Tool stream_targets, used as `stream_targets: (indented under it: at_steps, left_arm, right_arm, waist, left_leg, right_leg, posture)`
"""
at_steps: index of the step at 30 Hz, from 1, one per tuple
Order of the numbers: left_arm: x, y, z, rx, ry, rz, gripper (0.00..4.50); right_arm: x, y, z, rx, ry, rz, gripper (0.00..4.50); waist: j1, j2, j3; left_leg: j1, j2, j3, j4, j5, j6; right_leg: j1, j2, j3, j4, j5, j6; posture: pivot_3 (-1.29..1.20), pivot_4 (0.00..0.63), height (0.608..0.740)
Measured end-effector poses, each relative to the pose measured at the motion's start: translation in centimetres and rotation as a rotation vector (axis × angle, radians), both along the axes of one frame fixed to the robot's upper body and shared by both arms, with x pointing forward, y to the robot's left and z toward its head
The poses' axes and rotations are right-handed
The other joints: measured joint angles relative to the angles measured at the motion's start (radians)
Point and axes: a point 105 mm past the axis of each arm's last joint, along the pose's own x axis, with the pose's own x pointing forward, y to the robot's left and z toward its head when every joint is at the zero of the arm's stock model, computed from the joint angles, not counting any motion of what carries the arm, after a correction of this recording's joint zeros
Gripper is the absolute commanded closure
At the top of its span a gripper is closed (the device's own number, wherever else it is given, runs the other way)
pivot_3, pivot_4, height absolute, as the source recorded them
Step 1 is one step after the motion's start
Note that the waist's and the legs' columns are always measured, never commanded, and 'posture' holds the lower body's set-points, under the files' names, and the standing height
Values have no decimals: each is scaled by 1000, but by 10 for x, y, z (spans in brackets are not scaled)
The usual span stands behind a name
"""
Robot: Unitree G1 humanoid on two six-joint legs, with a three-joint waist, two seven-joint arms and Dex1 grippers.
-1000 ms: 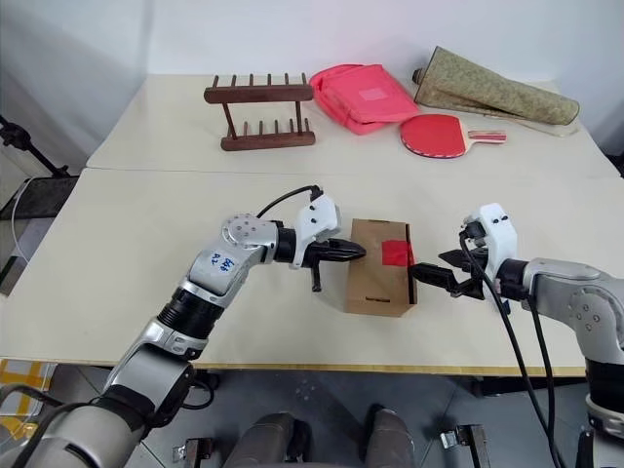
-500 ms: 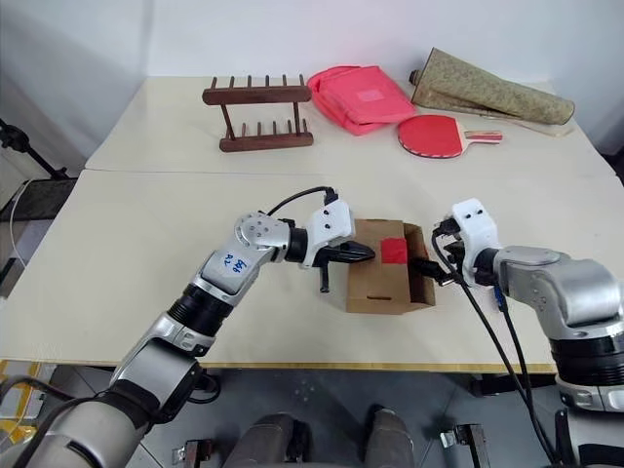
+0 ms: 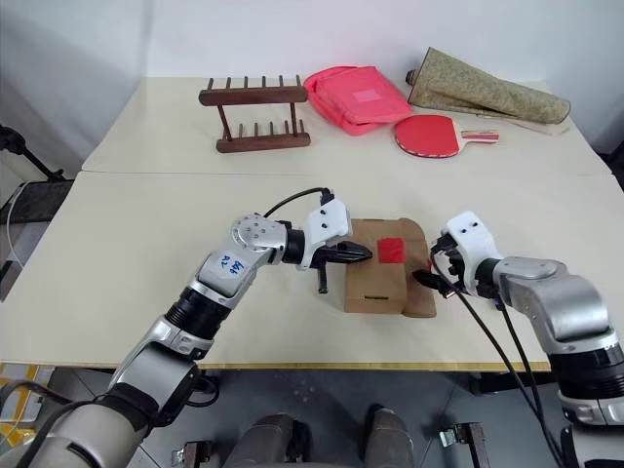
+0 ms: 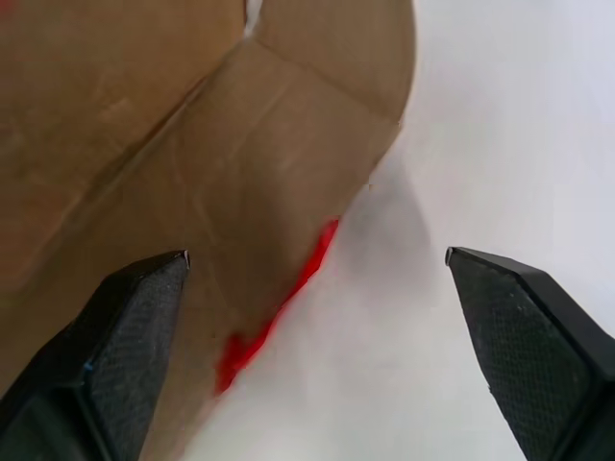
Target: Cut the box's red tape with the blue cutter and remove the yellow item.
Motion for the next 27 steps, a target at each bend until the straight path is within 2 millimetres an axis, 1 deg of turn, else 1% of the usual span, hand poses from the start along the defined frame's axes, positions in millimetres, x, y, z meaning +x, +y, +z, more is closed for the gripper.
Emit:
stream_targets:
  at_steps: [3, 8, 10, 12, 15, 19, 23, 27]
  left_arm:
    - [0, 1, 0, 0, 2, 2, 4500]
    - [1, 2, 0, -4, 4, 8, 4500]
    - [1, 4, 0, -6, 6, 13, 4500]
    - [2, 6, 0, -6, 10, 20, 4500]
    - [1, 8, -1, -12, 10, 26, 4500]
    - [1, 13, -1, -10, 7, 39, 4500]
    - [1, 16, -1, -7, 2, 44, 4500]
    - [0, 22, -2, -7, -2, 54, 4500]
  right_arm:
    - [-3, -2, 8, 126, 83, 3, 30]
    - [3, -4, 9, 287, 198, -20, 30]
    - [4, 0, 10, 332, 234, -1, 30]
    - [7, 11, 11, 412, 276, 21, 30]
    - [12, 23, 10, 467, 312, 54, 597]
    - [20, 34, 3, 524, 371, 60, 1984]
    - [24, 37, -5, 545, 409, 51, 3320]
    - [28, 44, -6, 510, 446, 84, 3320]
  waist:
    - [-1, 0, 0]
    - [-3, 0, 0]
    - [-3, 0, 0]
    - [-9, -1, -1]
    - [-14, -1, -1]
    - [-27, -1, -1]
    - [-32, -1, -2]
    - [-42, -2, -3]
  left_leg:
    - [0, 0, -1, 0, 0, 0]
    - [0, 0, 0, 0, 0, 0]
    - [1, 0, 0, 0, 0, 0]
    - [1, 1, 0, 0, 0, 0]
    - [1, 1, 0, 0, 0, 0]
    - [2, 1, 0, 0, 0, -1]
    - [3, 1, 0, -1, 0, -1]
    - [4, 2, 0, -2, 0, -2]
  right_leg:
    - [0, 0, 0, 0, 0, 0]
    - [0, 0, 0, 0, 0, 0]
    - [0, 0, 0, 0, 0, 0]
    - [0, 0, 0, 1, 0, -1]
    - [0, 0, 0, 1, 0, -1]
    - [0, 0, 0, 2, 0, -1]
    - [0, 0, 0, 3, 0, -1]
    - [0, 1, 1, 5, 0, -1]
  posture:
    - [0, 150, 740]
    - [0, 150, 740]
    - [0, 150, 740]
    - [0, 150, 740]
    - [0, 150, 740]
    - [0, 150, 740]
    - [0, 150, 740]
    - [0, 150, 740]
